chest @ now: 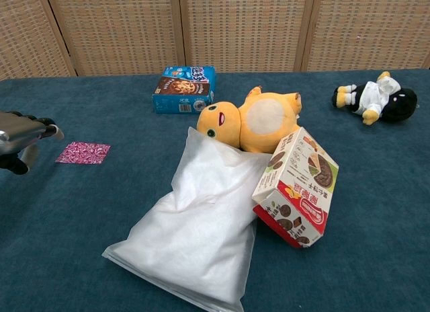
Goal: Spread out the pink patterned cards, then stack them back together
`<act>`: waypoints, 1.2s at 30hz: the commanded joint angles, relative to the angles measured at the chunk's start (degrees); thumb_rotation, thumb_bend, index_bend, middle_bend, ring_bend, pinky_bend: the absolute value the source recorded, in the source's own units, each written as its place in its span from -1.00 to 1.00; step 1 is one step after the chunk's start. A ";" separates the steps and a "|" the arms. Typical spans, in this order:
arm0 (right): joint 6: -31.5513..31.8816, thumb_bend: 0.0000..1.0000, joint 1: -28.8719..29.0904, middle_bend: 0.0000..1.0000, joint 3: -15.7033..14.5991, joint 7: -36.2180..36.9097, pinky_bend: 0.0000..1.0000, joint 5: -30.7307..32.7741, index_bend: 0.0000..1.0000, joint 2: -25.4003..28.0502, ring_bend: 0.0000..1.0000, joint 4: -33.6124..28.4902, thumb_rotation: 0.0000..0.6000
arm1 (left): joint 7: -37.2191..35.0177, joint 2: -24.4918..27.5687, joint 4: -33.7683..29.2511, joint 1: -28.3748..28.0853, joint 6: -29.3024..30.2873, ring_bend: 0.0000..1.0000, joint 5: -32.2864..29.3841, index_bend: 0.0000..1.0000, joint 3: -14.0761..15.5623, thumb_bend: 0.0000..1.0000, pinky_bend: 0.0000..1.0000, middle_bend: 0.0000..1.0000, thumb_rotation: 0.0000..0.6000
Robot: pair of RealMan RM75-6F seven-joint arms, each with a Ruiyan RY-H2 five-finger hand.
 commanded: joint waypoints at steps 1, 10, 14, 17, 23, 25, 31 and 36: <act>-0.07 -0.79 0.03 -1.00 -0.01 0.03 -1.00 0.06 -0.91 -0.02 -1.00 0.03 1.00 | 0.32 -1.34 0.90 -0.72 0.13 -1.00 -0.66 -0.77 0.25 0.69 -1.00 -1.00 1.00; -0.17 -0.79 0.08 -1.00 -0.01 0.41 -1.00 0.19 -0.91 0.02 -1.00 0.21 1.00 | 2.76 -4.75 2.92 -2.72 1.10 -1.00 -3.11 -0.76 0.01 0.68 -1.00 -1.00 1.00; -0.29 -0.79 0.15 -1.00 -0.04 0.42 -1.00 0.21 -0.91 0.04 -1.00 0.17 1.00 | 4.32 -6.12 3.47 -3.68 1.62 -1.00 -4.69 -0.77 -0.15 0.68 -1.00 -1.00 1.00; -0.20 -0.79 0.13 -1.00 -0.04 0.40 -1.00 0.15 -0.91 0.02 -1.00 0.16 1.00 | 4.84 -6.81 3.87 -4.09 1.84 -1.00 -5.22 -0.77 -0.20 0.67 -1.00 -1.00 1.00; -0.42 -0.79 0.21 -1.00 0.04 0.74 -1.00 0.47 -0.92 0.06 -1.00 0.21 1.00 | 5.05 -8.46 5.01 -4.79 1.44 -1.00 -5.73 -0.82 -0.07 0.68 -1.00 -1.00 1.00; -0.40 -0.79 0.21 -1.00 0.04 0.78 -1.00 0.46 -0.91 0.07 -1.00 0.25 1.00 | 5.07 -8.86 5.59 -4.97 1.37 -1.00 -5.82 -0.86 -0.08 0.68 -1.00 -1.00 1.00; -0.53 -0.79 0.29 -1.00 0.09 1.09 -1.00 0.58 -0.91 0.06 -1.00 0.38 1.00 | 5.82 -9.94 7.04 -5.50 0.93 -1.00 -7.32 -0.90 -0.12 0.68 -1.00 -1.00 1.00; -0.55 -0.79 0.30 -1.00 0.04 1.06 -1.00 0.54 -0.91 0.07 -1.00 0.37 1.00 | 6.46 -10.48 7.98 -5.72 0.70 -1.00 -8.20 -0.90 0.17 0.70 -1.00 -1.00 1.00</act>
